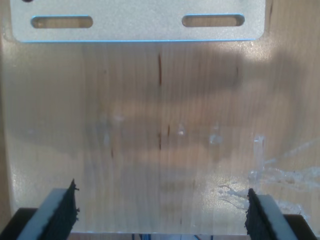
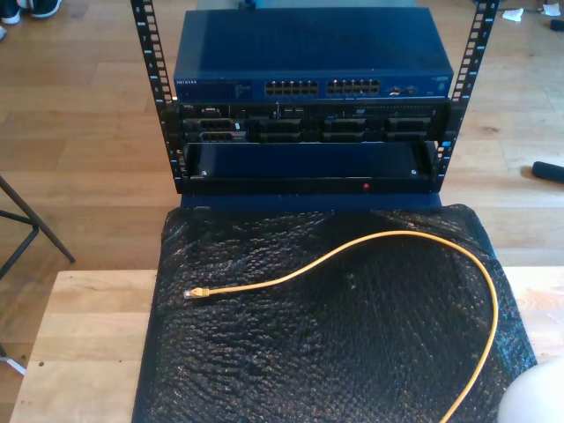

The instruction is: Grab the cable and plug it in

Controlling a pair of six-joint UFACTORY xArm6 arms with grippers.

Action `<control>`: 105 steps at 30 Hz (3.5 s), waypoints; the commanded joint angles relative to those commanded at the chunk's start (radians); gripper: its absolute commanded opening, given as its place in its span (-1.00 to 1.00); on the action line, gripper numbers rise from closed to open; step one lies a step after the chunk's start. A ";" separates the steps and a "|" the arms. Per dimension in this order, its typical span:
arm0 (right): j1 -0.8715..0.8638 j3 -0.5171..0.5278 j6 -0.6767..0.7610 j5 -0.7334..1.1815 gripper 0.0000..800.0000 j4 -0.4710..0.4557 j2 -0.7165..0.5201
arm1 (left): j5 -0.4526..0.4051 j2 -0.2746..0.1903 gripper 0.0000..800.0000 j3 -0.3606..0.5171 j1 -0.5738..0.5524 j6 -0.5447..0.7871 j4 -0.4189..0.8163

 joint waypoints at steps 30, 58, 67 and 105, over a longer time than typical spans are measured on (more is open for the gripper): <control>0.000 0.000 0.000 0.000 1.00 0.000 0.000 | 0.000 0.000 1.00 0.000 0.000 0.000 0.000; 0.000 0.000 -0.002 0.000 1.00 -0.002 0.000 | 0.000 0.000 1.00 0.000 0.000 0.000 0.000; 0.000 0.000 -0.003 0.000 1.00 -0.002 0.000 | 0.000 0.000 1.00 -0.002 0.000 0.000 0.000; 0.031 -0.290 0.209 0.255 0.99 0.120 -0.075 | 0.265 -0.015 1.00 -0.180 -0.018 -0.003 0.006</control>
